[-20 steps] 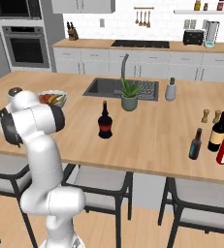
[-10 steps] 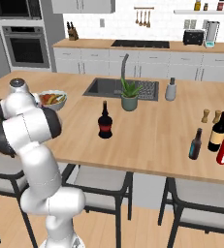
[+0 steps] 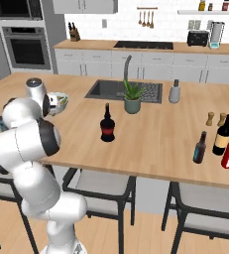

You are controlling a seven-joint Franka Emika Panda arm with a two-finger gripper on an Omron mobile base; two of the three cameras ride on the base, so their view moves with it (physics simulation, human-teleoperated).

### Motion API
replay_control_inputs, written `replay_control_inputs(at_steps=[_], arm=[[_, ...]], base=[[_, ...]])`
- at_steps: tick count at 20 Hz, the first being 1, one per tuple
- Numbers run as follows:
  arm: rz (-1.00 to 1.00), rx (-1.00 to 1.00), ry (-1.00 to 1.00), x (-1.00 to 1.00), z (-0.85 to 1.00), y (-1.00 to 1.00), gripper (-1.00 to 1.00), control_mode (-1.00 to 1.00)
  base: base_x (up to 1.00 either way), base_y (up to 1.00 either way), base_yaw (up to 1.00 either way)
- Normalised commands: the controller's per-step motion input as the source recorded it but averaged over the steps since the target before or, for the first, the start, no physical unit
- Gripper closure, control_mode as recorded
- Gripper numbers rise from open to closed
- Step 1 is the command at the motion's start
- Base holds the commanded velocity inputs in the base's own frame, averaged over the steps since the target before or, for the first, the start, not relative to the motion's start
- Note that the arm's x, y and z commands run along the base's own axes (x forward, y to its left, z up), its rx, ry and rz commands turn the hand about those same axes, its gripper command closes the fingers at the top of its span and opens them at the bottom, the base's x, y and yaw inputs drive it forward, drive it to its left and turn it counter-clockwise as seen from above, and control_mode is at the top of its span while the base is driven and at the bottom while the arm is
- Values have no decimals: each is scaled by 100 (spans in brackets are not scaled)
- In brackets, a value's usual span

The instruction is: Move the plastic bottles in the middle to the plastics group, and the glass bottles in the middle to the glass group.

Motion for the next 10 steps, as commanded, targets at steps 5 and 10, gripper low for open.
replay_control_inputs(at_steps=[5, 10], arm=[[-21, 0, 1, -9, 9, -85, -100, -100], [-28, -1, 1, -1, 18, -76, -100, -100]], base=[[0, 0, 0], [0, 0, 0]])
